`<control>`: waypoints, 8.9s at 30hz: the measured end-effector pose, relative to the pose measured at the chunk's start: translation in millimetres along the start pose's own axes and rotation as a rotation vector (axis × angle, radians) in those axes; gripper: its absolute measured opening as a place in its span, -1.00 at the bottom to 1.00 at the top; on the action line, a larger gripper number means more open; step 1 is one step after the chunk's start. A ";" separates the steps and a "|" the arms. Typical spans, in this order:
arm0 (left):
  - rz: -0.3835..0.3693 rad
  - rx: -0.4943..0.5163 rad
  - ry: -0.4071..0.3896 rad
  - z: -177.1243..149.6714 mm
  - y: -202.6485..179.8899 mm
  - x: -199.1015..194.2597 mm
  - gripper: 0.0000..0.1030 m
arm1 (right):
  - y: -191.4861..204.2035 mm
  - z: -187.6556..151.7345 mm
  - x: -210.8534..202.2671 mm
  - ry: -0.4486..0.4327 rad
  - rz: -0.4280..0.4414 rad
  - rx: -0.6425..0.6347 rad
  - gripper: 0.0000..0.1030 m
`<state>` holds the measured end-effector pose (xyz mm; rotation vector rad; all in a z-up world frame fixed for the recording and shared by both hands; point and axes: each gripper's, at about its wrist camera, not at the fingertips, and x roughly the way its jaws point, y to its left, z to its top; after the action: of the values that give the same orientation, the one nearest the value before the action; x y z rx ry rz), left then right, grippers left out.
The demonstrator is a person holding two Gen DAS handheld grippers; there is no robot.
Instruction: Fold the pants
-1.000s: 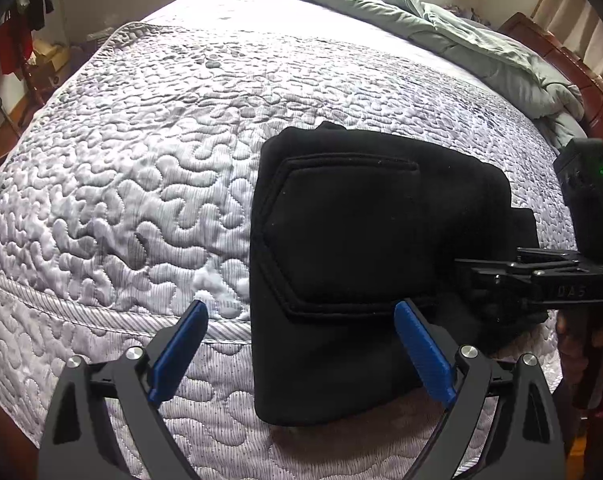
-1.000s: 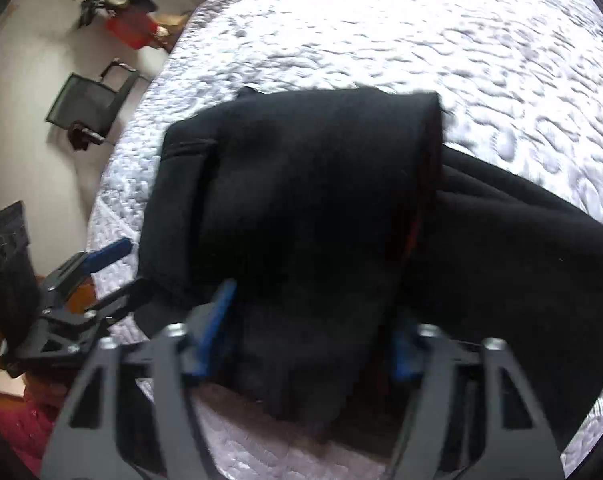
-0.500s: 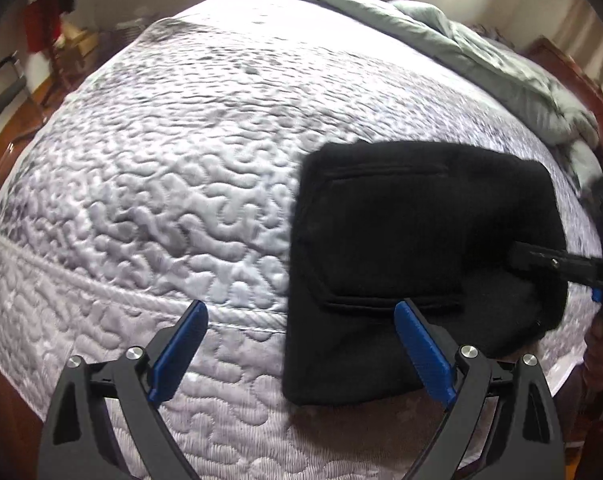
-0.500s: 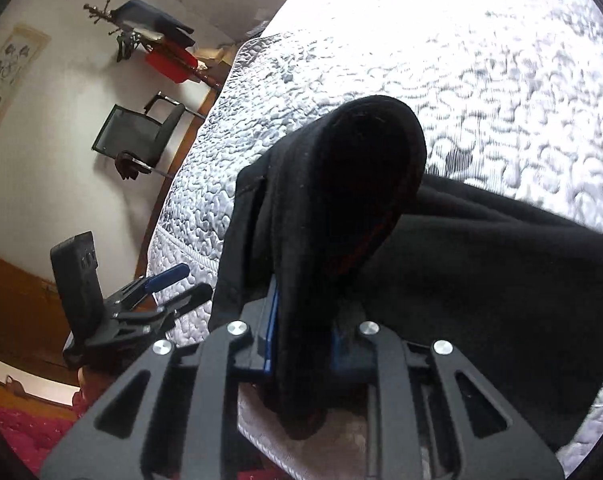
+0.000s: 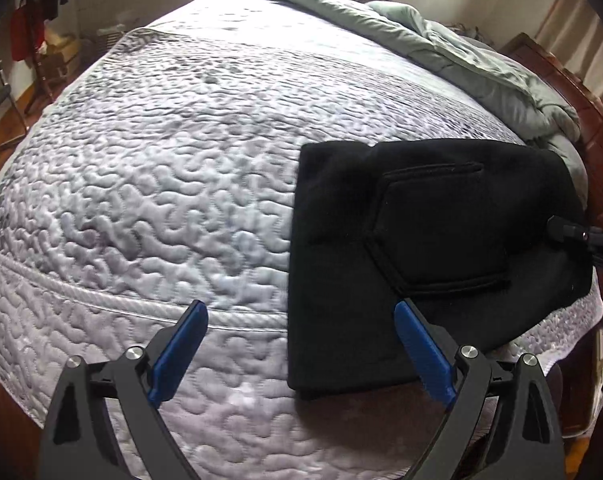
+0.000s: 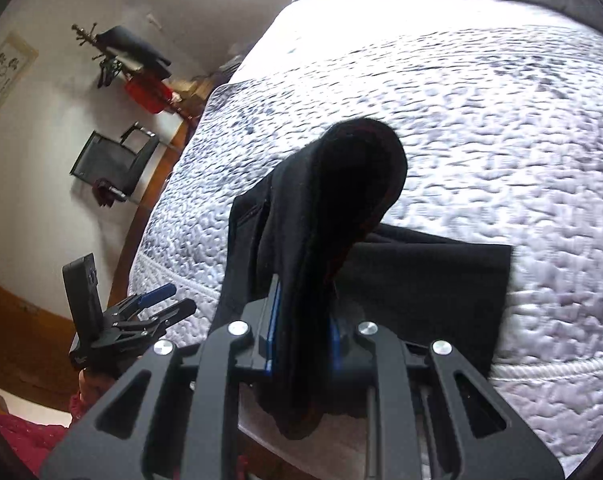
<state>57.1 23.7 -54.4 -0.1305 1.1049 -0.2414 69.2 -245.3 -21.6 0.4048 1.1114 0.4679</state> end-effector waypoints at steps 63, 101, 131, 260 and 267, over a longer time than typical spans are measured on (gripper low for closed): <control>0.015 0.082 0.148 -26.0 -49.2 77.3 0.94 | -82.4 -77.4 22.2 0.157 -0.249 -0.028 -0.88; -0.023 0.118 0.131 -10.7 -45.8 56.5 0.92 | -83.5 -50.3 -10.4 0.014 -0.261 0.105 0.65; 0.048 0.194 0.197 16.0 -73.8 114.1 0.94 | -99.2 -56.3 80.2 0.127 -0.378 0.194 0.96; 0.104 0.165 -0.065 56.5 -105.1 73.3 0.85 | -66.4 5.8 14.9 -0.082 -0.448 0.013 0.78; 0.112 0.162 -0.057 59.6 -100.6 75.9 0.85 | -61.7 5.4 16.6 -0.085 -0.425 0.007 0.79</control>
<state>130.0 -93.9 -71.2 0.0687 1.0282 -0.2250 89.7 -288.0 -64.7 0.1833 1.0806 0.0715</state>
